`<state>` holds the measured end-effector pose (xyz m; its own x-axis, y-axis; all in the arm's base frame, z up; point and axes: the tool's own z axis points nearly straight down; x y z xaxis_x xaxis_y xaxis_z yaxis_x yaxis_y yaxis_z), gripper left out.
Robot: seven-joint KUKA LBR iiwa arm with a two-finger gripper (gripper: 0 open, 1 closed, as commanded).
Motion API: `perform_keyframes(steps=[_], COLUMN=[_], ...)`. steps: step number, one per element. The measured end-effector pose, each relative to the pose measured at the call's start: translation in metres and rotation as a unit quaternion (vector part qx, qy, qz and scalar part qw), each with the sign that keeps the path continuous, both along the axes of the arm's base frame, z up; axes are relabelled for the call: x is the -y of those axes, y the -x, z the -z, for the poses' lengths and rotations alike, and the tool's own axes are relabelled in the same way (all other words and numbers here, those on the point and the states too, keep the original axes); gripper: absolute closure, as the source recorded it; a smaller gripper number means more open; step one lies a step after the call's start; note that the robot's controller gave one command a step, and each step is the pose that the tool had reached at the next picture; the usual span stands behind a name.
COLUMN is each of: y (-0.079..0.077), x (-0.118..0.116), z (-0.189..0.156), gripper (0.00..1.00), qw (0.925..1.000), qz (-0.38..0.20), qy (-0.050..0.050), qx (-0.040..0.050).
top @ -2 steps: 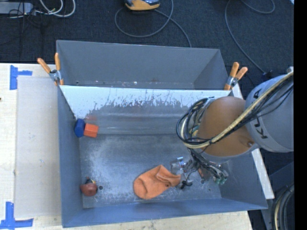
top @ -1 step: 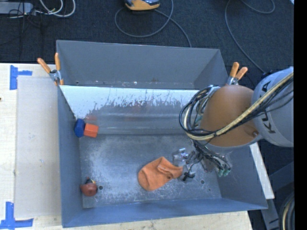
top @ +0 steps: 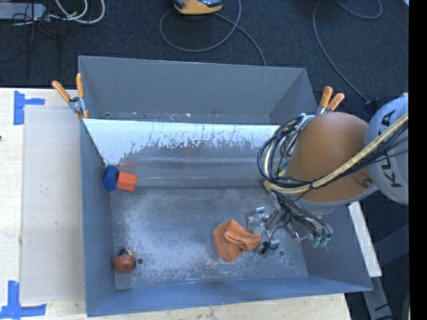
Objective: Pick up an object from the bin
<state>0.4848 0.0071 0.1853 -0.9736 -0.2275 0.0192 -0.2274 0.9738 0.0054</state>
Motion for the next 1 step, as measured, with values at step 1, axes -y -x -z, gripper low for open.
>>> perform_keyframes(steps=[1], y=[-0.0160], x=[0.0020], z=[0.0070], gripper=[1.00], qw=[0.9999], qz=[0.011], qy=[0.000], qx=[0.0131])
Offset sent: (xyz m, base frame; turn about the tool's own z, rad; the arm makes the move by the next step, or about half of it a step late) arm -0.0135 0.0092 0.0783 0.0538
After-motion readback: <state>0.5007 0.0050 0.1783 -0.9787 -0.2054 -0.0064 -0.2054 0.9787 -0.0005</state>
